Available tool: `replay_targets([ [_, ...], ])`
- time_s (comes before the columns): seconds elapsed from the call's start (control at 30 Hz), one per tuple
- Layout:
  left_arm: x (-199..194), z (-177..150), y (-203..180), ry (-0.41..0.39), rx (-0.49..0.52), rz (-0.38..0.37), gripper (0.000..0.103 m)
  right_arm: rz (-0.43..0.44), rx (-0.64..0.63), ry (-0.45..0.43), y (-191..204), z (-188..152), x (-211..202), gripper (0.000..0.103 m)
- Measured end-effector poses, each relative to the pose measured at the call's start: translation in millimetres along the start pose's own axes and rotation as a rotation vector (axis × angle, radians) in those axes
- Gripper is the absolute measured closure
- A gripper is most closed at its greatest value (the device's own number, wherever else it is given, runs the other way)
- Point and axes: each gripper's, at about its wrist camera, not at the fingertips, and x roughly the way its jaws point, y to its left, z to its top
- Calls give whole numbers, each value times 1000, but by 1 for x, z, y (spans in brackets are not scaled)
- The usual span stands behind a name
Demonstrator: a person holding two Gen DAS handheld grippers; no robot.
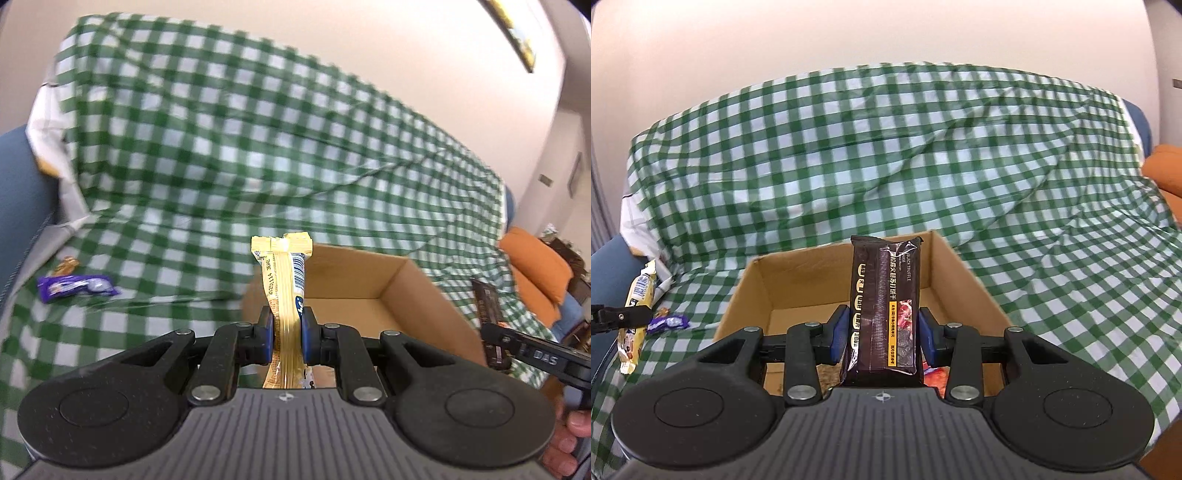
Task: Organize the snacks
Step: 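Hold the yellow bar and chocolate bar above the box with both grippers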
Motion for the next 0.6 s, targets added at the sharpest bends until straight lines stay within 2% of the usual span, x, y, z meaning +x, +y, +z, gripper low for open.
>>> replay_targets([
  [0.3, 2, -10, -48, -58, 113, -119, 88, -54, 4, -27, -5, -1, 0, 62],
  [0.6, 13, -21, -79, -50, 204, -181, 88, -92, -2, -47, -6, -1, 2, 62],
])
